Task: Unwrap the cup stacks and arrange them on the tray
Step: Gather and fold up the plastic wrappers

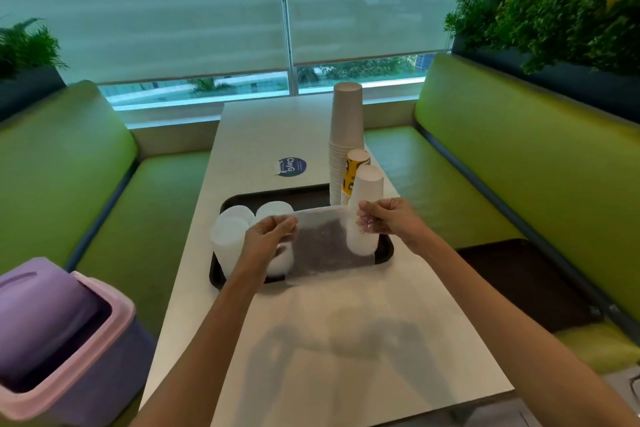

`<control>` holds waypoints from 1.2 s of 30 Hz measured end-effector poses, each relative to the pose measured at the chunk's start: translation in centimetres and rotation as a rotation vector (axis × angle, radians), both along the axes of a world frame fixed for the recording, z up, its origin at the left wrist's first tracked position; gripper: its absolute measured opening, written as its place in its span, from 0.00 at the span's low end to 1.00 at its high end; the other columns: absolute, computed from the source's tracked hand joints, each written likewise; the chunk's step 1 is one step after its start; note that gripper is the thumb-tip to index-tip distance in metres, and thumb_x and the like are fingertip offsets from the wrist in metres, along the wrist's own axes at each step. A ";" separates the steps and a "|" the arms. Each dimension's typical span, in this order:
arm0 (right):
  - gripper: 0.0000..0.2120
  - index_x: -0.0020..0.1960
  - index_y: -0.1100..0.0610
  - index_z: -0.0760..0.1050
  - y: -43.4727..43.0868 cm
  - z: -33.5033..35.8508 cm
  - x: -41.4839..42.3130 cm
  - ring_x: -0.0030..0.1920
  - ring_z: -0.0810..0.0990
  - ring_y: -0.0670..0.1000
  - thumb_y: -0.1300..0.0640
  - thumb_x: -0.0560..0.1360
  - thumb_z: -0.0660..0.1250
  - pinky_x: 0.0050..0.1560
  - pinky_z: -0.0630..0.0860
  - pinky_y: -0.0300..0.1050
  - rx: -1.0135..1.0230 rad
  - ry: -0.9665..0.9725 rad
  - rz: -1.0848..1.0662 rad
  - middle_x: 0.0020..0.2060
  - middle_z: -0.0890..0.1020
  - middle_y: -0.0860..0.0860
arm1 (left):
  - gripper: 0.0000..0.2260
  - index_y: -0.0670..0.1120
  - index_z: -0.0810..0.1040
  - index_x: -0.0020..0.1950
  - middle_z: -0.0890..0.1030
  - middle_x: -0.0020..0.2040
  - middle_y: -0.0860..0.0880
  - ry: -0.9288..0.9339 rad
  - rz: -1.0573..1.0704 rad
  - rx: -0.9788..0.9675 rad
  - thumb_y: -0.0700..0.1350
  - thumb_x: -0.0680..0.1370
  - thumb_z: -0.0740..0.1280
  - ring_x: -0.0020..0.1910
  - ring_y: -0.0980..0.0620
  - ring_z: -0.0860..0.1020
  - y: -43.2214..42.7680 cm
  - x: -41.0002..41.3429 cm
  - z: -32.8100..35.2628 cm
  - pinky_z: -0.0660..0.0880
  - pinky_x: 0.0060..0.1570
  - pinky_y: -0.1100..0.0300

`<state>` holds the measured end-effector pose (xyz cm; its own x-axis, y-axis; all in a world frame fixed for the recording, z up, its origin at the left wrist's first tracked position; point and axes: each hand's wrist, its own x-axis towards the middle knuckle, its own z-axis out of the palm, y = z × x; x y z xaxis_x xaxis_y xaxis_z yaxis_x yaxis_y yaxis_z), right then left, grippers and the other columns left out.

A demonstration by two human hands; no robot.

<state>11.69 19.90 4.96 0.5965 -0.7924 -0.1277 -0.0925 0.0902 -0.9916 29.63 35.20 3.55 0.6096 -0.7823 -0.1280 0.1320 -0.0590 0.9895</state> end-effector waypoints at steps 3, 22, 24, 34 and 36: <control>0.10 0.35 0.57 0.79 0.4 1.0 0.7 0.34 0.79 0.46 0.55 0.74 0.71 0.39 0.77 0.37 -0.179 -0.003 -0.059 0.33 0.83 0.49 | 0.04 0.49 0.79 0.42 0.81 0.40 0.52 -0.053 0.051 -0.065 0.42 0.76 0.68 0.42 0.55 0.76 0.0 0.7 1.0 0.70 0.44 0.61; 0.10 0.42 0.59 0.76 0.9 3.6 3.1 0.30 0.83 0.49 0.52 0.77 0.66 0.37 0.81 0.41 -0.033 -0.308 -0.132 0.31 0.84 0.51 | 0.04 0.43 0.79 0.41 0.81 0.30 0.53 -0.027 0.169 -0.350 0.36 0.74 0.70 0.32 0.58 0.79 -2.1 2.8 4.4 0.77 0.36 0.66; 0.17 0.47 0.57 0.74 0.9 3.0 3.2 0.31 0.82 0.49 0.44 0.70 0.69 0.39 0.81 0.45 0.057 -0.302 -0.088 0.35 0.84 0.51 | 0.04 0.42 0.79 0.41 0.81 0.29 0.54 -0.025 0.190 -0.356 0.35 0.75 0.69 0.30 0.59 0.78 -2.3 2.7 4.3 0.77 0.35 0.66; 0.04 0.48 0.61 0.80 1.8 0.0 3.5 0.37 0.83 0.44 0.61 0.74 0.69 0.41 0.80 0.39 0.040 -0.039 0.173 0.36 0.85 0.49 | 0.03 0.42 0.78 0.43 0.81 0.31 0.51 -0.047 0.169 -0.293 0.38 0.75 0.70 0.29 0.55 0.78 -2.1 2.8 3.2 0.78 0.35 0.62; 0.02 0.45 0.59 0.81 1.6 0.0 3.5 0.35 0.83 0.44 0.63 0.74 0.69 0.42 0.79 0.39 0.023 -0.041 0.136 0.33 0.85 0.49 | 0.03 0.42 0.76 0.45 0.81 0.33 0.49 -0.046 0.179 -0.289 0.40 0.75 0.70 0.28 0.54 0.79 -2.0 2.9 3.3 0.79 0.34 0.62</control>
